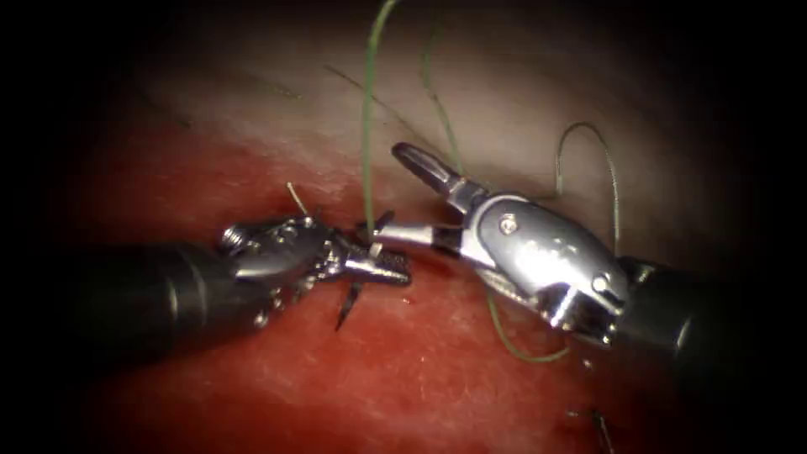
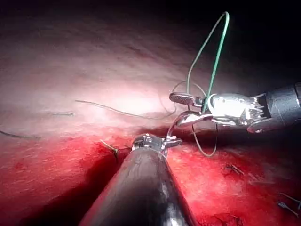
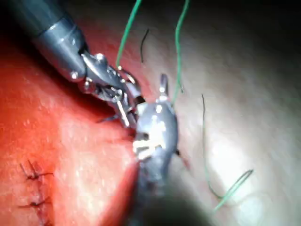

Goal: Wound Closure

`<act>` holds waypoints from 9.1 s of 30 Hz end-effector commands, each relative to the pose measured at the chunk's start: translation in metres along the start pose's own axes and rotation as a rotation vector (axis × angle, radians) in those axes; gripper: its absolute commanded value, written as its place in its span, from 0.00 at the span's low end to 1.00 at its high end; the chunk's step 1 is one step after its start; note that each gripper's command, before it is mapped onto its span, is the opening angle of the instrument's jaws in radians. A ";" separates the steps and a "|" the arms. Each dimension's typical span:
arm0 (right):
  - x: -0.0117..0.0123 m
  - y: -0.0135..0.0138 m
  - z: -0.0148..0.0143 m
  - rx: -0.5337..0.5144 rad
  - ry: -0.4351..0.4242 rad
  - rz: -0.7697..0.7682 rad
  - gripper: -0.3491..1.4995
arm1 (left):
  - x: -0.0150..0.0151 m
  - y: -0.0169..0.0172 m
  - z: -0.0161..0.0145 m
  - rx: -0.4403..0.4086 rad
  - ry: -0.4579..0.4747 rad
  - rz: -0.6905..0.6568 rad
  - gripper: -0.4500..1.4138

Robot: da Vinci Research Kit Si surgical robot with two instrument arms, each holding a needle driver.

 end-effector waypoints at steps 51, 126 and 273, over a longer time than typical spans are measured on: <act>-0.0080 0.0082 0.0035 0.250 0.202 -0.434 0.00 | -0.0066 -0.0052 0.0031 0.051 -0.346 0.583 0.19; -0.0176 0.0049 0.0051 0.260 0.166 -0.755 0.00 | -0.0106 -0.0107 0.0018 0.145 -0.523 0.490 0.44; -0.0328 -0.0017 0.0011 0.636 -0.491 0.083 0.00 | -0.0108 -0.0062 0.0001 0.170 -0.577 0.364 0.34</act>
